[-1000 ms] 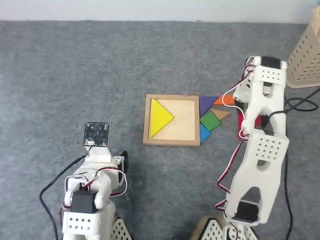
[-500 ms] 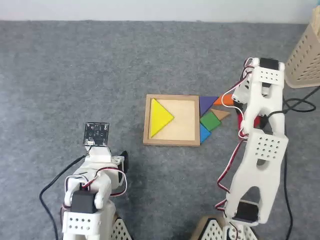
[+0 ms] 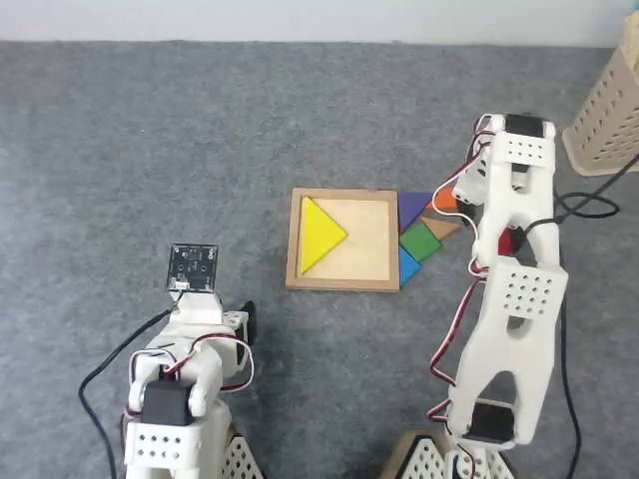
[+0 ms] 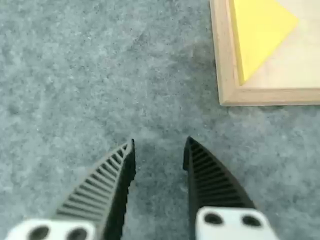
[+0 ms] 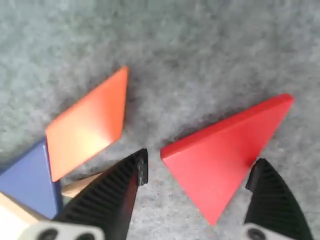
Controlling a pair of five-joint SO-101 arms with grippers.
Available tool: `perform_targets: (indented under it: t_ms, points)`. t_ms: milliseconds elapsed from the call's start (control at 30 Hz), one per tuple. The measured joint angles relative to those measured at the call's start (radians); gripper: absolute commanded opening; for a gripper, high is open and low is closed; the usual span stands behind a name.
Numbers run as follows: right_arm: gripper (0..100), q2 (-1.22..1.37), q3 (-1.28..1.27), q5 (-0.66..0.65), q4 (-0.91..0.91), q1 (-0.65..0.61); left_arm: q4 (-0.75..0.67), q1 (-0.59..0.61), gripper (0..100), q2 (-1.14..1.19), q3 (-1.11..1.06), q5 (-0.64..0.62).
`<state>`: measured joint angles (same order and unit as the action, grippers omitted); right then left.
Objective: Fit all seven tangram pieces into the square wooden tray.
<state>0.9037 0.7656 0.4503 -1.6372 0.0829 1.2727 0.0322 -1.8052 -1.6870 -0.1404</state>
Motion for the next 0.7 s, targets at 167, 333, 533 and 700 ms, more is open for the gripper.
perform_targets:
  t_ms: [167, 333, 533, 700]
  points:
    - [32.7, 0.0, 0.0, 0.002, 0.026, 0.006, 0.0, 0.0, 15, 0.0, 0.0, 0.0]
    - [32.6, 0.043, 0.0, 0.005, 0.035, 0.025, 0.0, 0.0, 15, 0.0, 0.0, 0.0]
    - [32.5, 0.055, 0.008, 0.005, 0.038, 0.025, 0.0, -0.002, 15, 0.0, 0.0, 0.0]
    - [32.5, 0.055, 0.008, 0.005, 0.028, 0.025, 0.0, 0.0, 15, 0.0, 0.0, 0.0]
